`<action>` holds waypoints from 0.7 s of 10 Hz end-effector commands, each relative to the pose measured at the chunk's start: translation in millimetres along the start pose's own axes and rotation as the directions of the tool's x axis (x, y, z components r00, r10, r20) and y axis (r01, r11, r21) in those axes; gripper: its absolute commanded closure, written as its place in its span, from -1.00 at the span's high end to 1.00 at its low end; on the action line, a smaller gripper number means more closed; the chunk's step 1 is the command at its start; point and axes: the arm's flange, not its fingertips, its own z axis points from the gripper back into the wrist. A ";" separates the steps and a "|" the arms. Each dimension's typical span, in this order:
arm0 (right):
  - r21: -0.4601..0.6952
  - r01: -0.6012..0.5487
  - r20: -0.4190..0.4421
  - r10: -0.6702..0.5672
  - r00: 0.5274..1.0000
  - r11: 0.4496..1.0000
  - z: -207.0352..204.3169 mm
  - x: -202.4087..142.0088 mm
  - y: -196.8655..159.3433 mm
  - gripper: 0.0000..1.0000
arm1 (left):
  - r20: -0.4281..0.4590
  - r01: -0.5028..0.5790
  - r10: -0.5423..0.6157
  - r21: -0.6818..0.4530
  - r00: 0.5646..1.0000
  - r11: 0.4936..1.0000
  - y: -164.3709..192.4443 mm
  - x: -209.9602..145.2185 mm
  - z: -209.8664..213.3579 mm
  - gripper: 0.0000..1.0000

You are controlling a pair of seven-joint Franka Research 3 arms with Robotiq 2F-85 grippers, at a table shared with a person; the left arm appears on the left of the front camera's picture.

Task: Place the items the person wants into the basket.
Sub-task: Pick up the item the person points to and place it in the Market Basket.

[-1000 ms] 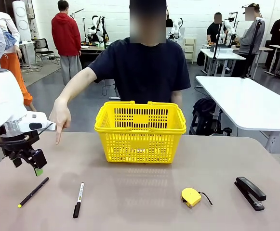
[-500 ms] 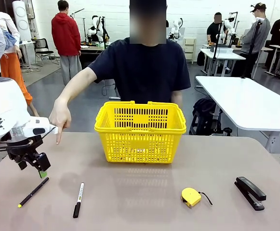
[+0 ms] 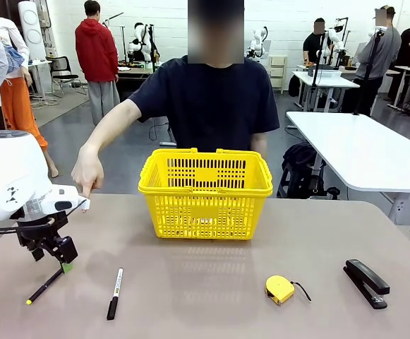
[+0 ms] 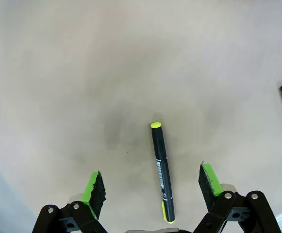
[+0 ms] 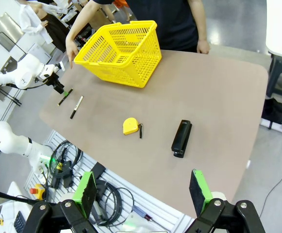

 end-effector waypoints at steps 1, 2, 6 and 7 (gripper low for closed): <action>0.021 -0.012 0.007 0.012 1.000 1.000 -1.3 -0.9 -0.7 1.00 | 0.022 0.012 -0.012 -0.016 1.000 1.000 -17.6 -59.7 -23.5 1.00; 0.021 -0.012 0.007 0.012 1.000 1.000 -1.3 -0.9 -0.7 1.00 | 0.020 0.015 -0.015 -0.019 1.000 1.000 -17.9 -60.3 -26.2 1.00; 0.021 -0.012 0.007 0.012 1.000 1.000 -1.3 -0.9 -0.7 1.00 | 0.049 0.055 -0.054 -0.022 0.997 0.998 -19.8 -61.7 -22.2 -0.10; 0.021 -0.012 0.007 0.012 1.000 1.000 -1.3 -0.9 -0.7 1.00 | 0.035 0.057 -0.057 -0.015 0.998 0.998 -20.0 -61.9 -24.9 -0.13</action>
